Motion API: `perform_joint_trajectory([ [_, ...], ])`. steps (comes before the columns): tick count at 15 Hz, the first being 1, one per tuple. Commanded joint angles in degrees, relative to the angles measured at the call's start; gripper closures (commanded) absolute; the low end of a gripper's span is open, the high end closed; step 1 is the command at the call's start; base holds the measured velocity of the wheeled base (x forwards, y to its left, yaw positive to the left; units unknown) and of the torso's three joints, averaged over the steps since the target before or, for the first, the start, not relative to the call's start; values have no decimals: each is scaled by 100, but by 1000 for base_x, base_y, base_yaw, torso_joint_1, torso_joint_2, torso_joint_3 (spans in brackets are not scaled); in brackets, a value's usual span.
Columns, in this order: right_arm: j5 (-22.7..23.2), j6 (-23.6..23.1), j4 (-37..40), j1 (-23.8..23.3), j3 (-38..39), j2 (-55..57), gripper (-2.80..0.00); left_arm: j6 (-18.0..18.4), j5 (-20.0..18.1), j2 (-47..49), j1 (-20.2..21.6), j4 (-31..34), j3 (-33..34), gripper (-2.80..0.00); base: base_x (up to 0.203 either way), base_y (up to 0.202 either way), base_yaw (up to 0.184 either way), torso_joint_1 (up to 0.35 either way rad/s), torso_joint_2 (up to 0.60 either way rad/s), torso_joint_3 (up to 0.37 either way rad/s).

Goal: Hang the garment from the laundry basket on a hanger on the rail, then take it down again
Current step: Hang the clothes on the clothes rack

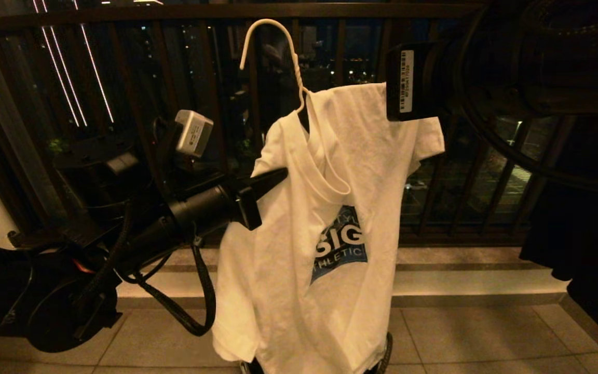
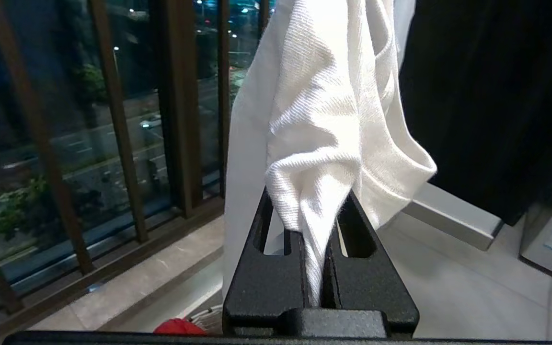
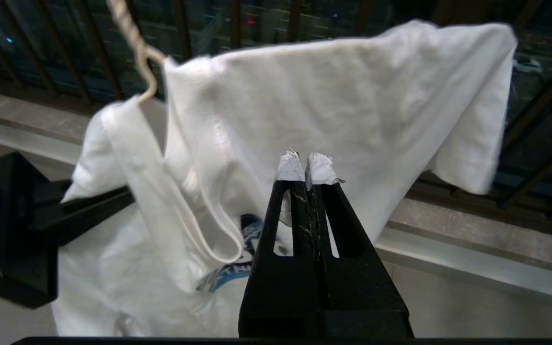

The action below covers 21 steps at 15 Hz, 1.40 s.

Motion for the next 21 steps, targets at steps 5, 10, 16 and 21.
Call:
perform_joint_trajectory([
  [5, -8, 19, 273, 7, -2, -370, 0, -20, -320, 2, 18, -36, 179, 0, 0, 0, 0, 0, 0, 0],
  [10, 844, -126, 1659, -1, 10, -807, 0, -285, -1041, -121, 107, -36, 408, 0, 0, 0, 0, 0, 0, 0],
  [16, 911, -1421, 1893, -19, -9, -826, -280, -541, -1953, -541, 133, -4, 760, 0, 0, 0, 0, 0, 0, 0],
  [21, 1834, -2409, 1724, -632, 5, -740, -280, -545, -2425, -727, 150, 60, 927, 0, 0, 0, 0, 0, 0, 0],
])
